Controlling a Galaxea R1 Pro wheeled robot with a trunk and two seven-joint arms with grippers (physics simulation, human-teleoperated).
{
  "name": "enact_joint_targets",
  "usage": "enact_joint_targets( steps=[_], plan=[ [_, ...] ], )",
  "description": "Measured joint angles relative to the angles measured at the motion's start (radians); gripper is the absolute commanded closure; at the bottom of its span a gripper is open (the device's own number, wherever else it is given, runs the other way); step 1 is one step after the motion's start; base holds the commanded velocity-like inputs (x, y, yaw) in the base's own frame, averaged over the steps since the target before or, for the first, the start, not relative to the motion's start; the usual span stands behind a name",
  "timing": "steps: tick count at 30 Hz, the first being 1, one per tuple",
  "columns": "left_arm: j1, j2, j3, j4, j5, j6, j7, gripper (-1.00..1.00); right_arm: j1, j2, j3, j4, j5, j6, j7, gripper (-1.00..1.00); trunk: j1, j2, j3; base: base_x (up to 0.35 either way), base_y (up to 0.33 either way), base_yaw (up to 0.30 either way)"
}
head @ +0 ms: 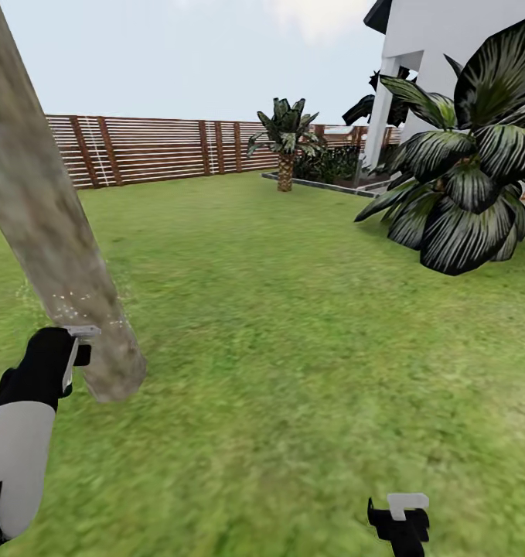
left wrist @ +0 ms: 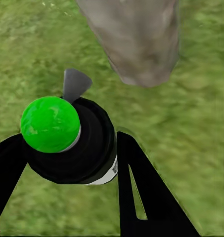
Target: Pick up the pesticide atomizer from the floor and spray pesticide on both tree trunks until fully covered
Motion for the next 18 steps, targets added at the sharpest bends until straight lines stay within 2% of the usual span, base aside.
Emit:
enact_joint_targets(
  steps=[2, 5, 8, 10, 11, 18],
  plan=[
    [0.064, 0.000, 0.030, -0.002, -0.002, -0.042, 0.001, 1.00, 0.000, 0.000, 0.000, 0.000, 0.000, 0.000, 0.000, -1.00, 0.000, 0.000, 0.000, 0.177, -0.244, 0.092],
    [0.141, -0.001, 0.120, 0.011, -0.004, -0.153, 0.001, 1.00, 0.000, 0.000, 0.000, 0.000, 0.000, 0.000, 0.000, -1.00, 0.000, 0.000, 0.000, 0.202, -0.227, 0.248],
    [0.181, -0.001, 0.132, 0.013, -0.002, -0.174, 0.001, 1.00, 0.000, 0.000, 0.000, 0.000, 0.000, 0.000, 0.000, -1.00, 0.000, 0.000, 0.000, 0.230, -0.204, 0.275],
    [0.205, -0.006, 0.151, 0.014, 0.001, -0.241, 0.002, 1.00, 0.000, 0.000, 0.000, 0.000, 0.000, 0.000, 0.000, -1.00, 0.000, 0.000, 0.000, 0.240, -0.191, 0.277],
    [0.208, -0.008, 0.154, 0.015, 0.003, -0.254, 0.003, 1.00, 0.000, 0.000, 0.000, 0.000, 0.000, 0.000, -0.001, -1.00, 0.000, 0.000, 0.000, 0.240, -0.191, 0.277],
    [0.212, -0.014, 0.158, 0.017, 0.002, -0.272, 0.005, 1.00, 0.000, 0.001, 0.000, 0.002, 0.000, 0.000, 0.000, -1.00, 0.000, 0.000, 0.000, 0.242, -0.193, 0.277]
  ],
)
